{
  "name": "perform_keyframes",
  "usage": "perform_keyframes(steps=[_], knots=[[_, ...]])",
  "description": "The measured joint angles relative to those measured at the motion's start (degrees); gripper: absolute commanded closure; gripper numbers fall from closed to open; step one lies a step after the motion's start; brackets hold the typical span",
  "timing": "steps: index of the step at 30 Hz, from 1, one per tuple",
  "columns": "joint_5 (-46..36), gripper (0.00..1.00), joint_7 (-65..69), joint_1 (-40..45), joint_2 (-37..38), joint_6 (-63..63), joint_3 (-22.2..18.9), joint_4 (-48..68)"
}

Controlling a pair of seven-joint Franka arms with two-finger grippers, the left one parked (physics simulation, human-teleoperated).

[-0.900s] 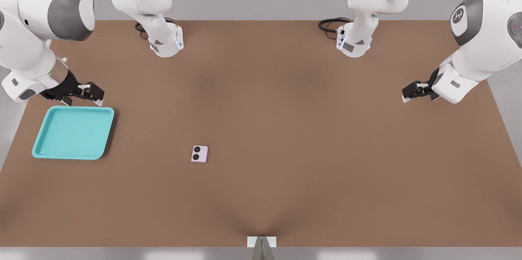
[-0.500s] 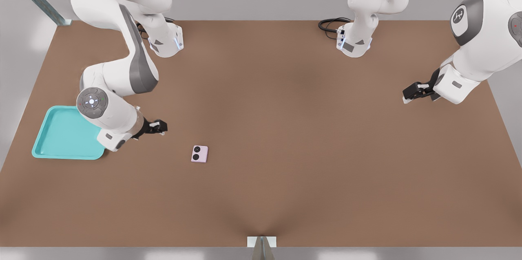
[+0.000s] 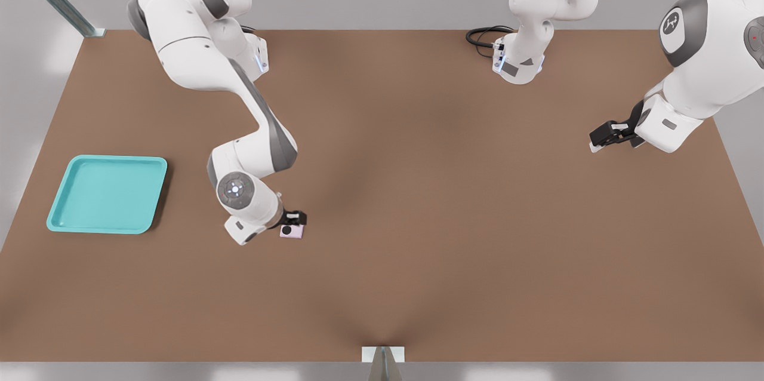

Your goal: Keep left arm still and place phone on the tray with right arm

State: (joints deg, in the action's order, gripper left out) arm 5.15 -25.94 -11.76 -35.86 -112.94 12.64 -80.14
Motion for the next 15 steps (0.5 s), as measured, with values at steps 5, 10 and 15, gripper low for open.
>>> perform_keyframes(steps=[5, 10, 15], knots=[[-0.14, 0.00, -5.19, -1.62, -1.60, -1.91, 0.08, -1.55], [-0.31, 0.00, -9.02, -1.38, -1.97, -2.76, 0.09, -3.73], [-0.19, 0.00, -11.79, -0.92, -2.36, -3.15, 0.03, -4.56]])
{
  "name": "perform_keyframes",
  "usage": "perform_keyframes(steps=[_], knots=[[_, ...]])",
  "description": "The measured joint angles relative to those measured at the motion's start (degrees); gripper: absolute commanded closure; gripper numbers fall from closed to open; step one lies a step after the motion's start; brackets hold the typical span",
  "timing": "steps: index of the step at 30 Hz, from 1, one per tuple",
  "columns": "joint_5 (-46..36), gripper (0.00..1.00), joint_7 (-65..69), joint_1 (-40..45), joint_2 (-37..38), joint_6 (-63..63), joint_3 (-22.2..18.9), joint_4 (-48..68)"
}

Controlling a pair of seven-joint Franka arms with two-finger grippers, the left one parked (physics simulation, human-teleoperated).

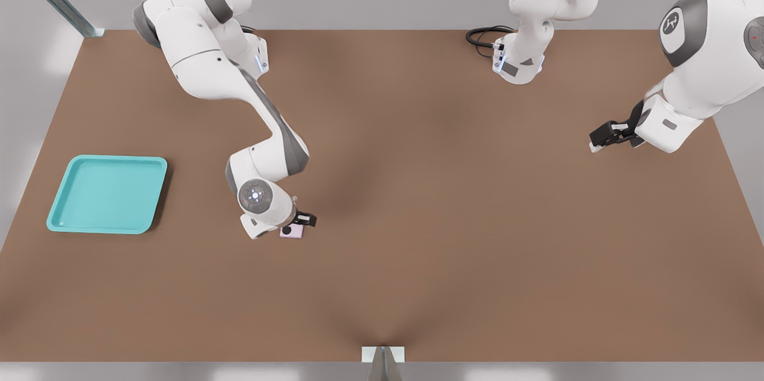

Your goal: Keep left arm still and place phone on the tray with right arm

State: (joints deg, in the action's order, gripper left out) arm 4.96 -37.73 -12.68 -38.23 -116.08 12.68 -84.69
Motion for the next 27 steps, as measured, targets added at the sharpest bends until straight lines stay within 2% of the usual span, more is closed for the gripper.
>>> perform_keyframes(steps=[12, 27], knots=[[0.12, 0.00, -2.58, 1.73, -3.90, -2.57, -0.03, -3.23], [-0.12, 0.00, 5.55, 2.78, -6.82, -8.09, -0.01, -5.49]])
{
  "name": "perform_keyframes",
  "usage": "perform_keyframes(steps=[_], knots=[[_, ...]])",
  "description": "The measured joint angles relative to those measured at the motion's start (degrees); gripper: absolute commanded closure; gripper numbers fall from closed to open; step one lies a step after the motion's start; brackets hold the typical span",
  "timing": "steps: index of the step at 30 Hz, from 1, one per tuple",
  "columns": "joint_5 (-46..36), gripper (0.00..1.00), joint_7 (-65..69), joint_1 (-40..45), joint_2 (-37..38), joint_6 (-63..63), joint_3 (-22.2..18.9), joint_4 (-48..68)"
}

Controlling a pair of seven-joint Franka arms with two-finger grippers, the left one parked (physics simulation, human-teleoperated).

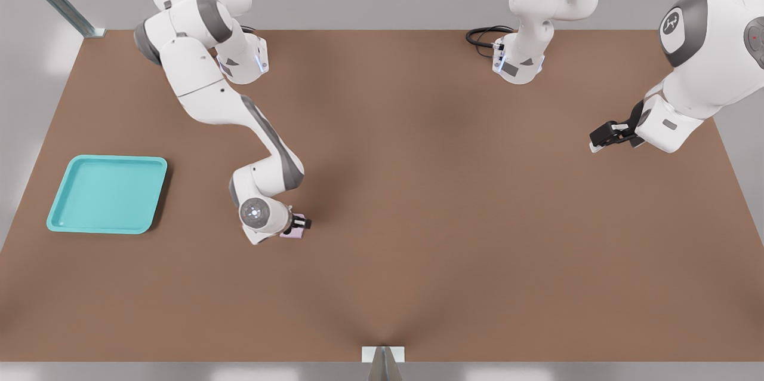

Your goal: Keep left arm still and place phone on the tray with right arm

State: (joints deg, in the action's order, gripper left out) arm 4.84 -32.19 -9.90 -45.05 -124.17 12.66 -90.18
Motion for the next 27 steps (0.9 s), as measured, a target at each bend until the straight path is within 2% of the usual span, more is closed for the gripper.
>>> perform_keyframes(steps=[23, 25, 27], knots=[[-0.11, 0.00, 5.39, -0.12, -1.55, -3.43, 1.15, -0.71], [-0.11, 0.03, 5.57, -0.12, -1.64, -3.55, 1.14, -0.72], [-0.13, 0.17, 5.75, -0.11, -1.67, -3.63, 1.15, -0.72]])
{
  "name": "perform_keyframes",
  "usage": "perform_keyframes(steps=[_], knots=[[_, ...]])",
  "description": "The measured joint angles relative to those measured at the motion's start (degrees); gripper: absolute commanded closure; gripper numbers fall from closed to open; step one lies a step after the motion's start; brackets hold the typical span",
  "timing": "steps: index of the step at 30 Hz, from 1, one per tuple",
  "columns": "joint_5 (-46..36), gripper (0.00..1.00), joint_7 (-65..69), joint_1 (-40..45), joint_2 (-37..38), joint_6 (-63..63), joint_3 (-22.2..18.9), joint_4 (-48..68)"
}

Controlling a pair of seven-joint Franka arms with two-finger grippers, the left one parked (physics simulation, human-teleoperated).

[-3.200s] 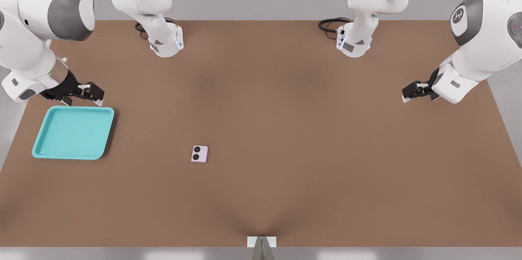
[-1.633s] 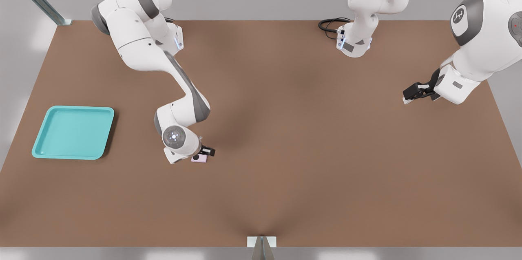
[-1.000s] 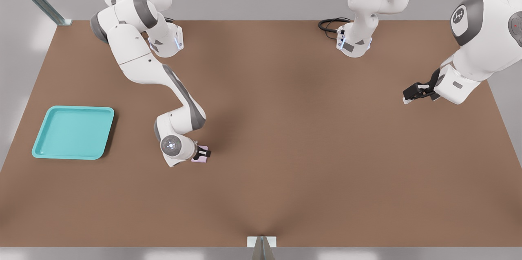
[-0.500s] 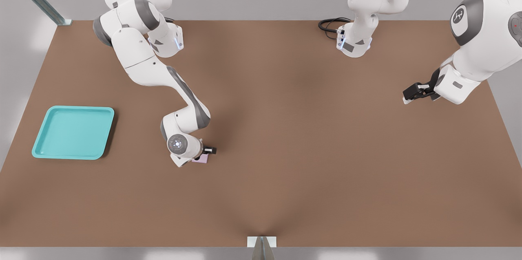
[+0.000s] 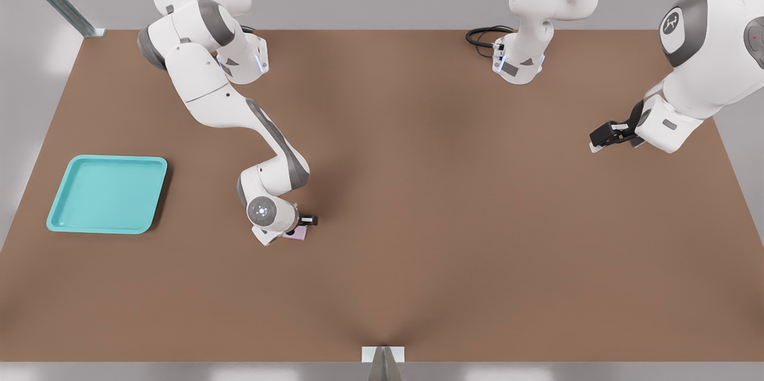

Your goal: Keep left arm still and place phone on the tray with right arm

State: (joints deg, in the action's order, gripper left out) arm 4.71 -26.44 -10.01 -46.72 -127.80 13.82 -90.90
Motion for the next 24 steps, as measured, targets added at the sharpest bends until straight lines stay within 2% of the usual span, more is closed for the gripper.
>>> perform_keyframes(steps=[4, 9, 15, 19, 24], knots=[[-0.23, 0.26, 0.51, 0.13, 0.07, -0.14, 0.00, 0.12], [-0.29, 0.27, 1.10, 0.57, 0.96, -0.23, -0.01, 0.37], [-0.25, 0.27, 1.78, 4.55, 5.85, 1.02, -0.03, 0.02], [0.08, 0.27, 2.57, 9.42, 11.09, 2.09, -0.02, -5.00], [0.55, 0.27, 5.57, 19.57, 16.26, 2.47, 0.87, -12.13]])
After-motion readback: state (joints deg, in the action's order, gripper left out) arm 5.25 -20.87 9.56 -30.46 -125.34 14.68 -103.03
